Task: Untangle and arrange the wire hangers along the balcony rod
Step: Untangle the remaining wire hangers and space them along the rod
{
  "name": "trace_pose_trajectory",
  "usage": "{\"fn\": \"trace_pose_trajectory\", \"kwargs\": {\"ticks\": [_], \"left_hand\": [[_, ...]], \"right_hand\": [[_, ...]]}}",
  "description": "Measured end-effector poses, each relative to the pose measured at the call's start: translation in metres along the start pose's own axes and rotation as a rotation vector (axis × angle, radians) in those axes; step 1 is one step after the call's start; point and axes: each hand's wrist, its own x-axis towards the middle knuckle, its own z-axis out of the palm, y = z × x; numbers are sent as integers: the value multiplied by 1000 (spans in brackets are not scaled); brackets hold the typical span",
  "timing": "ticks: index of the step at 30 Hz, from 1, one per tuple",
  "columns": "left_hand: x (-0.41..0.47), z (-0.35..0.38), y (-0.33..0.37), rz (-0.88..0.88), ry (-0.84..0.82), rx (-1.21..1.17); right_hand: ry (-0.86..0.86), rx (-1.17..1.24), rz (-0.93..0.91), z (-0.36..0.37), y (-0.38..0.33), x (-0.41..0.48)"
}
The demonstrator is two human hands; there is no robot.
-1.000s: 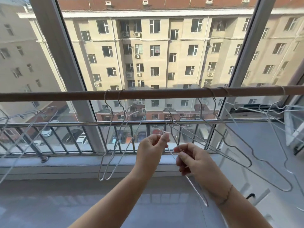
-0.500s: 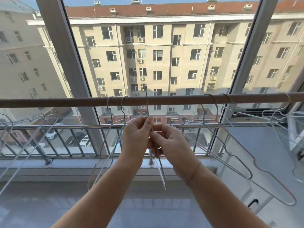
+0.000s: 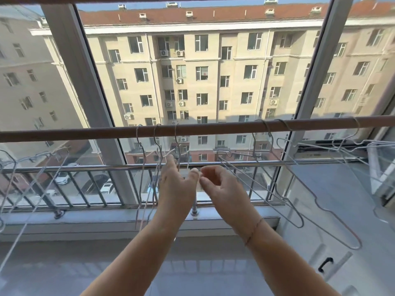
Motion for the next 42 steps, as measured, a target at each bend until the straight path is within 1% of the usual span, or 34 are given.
{"fn": "trace_pose_trajectory", "kwargs": {"ticks": [2, 4, 6, 8, 10, 13, 16, 18, 22, 26, 29, 31, 34, 37, 40, 42], "left_hand": [[-9, 8, 10, 98, 48, 53], [-12, 18, 19, 196, 54, 45], [-11, 31, 25, 230, -2, -14], [-7, 47, 32, 189, -102, -117], [-3, 63, 38, 113, -195, -154], [5, 89, 38, -36, -337, -208], [8, 110, 36, -126, -429, -274], [10, 118, 37, -136, -436, -333], [17, 116, 43, -115, -382, -432], [33, 102, 47, -120, -309, -450], [45, 95, 40, -177, -269, -457], [47, 93, 29, -214, -258, -426], [38, 89, 5, -262, -308, -380], [27, 81, -21, -300, -397, -311], [21, 76, -42, -311, -454, -243], [16, 74, -53, -313, -482, -222]], "right_hand": [[152, -90, -94, -24, -1, -2], [318, -174, -163, -48, 4, -1], [445, -315, -155, -69, 17, 2], [475, -453, -79, -84, 32, 2], [423, -489, 3, -93, 45, -2], [334, -452, 76, -98, 57, -9], [254, -341, 112, -97, 63, -11], [231, -265, 85, -96, 63, -8], [235, -144, 18, -93, 51, 5], [178, -67, 22, -82, 40, 25], [121, -63, 30, -69, 37, 36], [105, -117, 34, -61, 43, 39], [138, -226, 45, -58, 61, 34], [145, -234, 84, -62, 75, 26], [77, -226, 61, -65, 85, 18], [22, -277, 43, -64, 92, 13]]}}
